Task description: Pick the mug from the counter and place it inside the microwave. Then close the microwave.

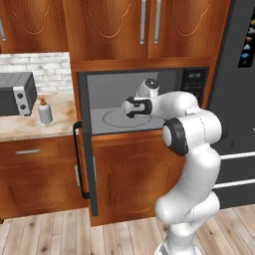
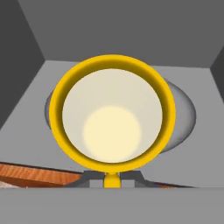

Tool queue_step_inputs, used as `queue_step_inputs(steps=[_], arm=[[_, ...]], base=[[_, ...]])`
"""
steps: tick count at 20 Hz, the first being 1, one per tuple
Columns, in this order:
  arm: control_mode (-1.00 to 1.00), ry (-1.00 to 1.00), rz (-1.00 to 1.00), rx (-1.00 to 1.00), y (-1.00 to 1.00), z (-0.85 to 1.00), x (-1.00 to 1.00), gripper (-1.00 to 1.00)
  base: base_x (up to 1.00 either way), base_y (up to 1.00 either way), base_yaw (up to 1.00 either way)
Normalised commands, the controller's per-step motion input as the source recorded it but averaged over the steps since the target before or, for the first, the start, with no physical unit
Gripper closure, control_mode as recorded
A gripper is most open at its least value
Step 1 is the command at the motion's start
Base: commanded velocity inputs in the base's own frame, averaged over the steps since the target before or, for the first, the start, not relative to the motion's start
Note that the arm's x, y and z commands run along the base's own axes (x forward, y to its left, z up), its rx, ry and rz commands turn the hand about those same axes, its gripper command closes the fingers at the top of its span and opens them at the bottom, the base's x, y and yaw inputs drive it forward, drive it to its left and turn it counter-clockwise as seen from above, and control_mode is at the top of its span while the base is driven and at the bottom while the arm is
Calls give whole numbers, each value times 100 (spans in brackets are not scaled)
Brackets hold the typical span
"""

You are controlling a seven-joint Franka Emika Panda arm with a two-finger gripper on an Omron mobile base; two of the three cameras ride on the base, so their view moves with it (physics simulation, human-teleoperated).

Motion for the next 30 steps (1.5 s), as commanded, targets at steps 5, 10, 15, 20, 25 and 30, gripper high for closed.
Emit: queue_step_inputs(steps=[5, 10, 15, 20, 25, 30], arm=[[-100, 0, 0, 0, 0, -9, 22, 100], [-100, 0, 0, 0, 0, -25, 21, 100], [-100, 1, 0, 0, 0, -27, 11, 100], [-100, 2, 0, 0, 0, -38, 0, 100], [-100, 0, 0, -1, 0, -25, 6, 100], [-100, 0, 0, 0, 0, -9, 4, 100]], base=[[0, 0, 0], [0, 0, 0], [0, 0, 0], [0, 0, 0], [0, 0, 0], [0, 0, 0]])
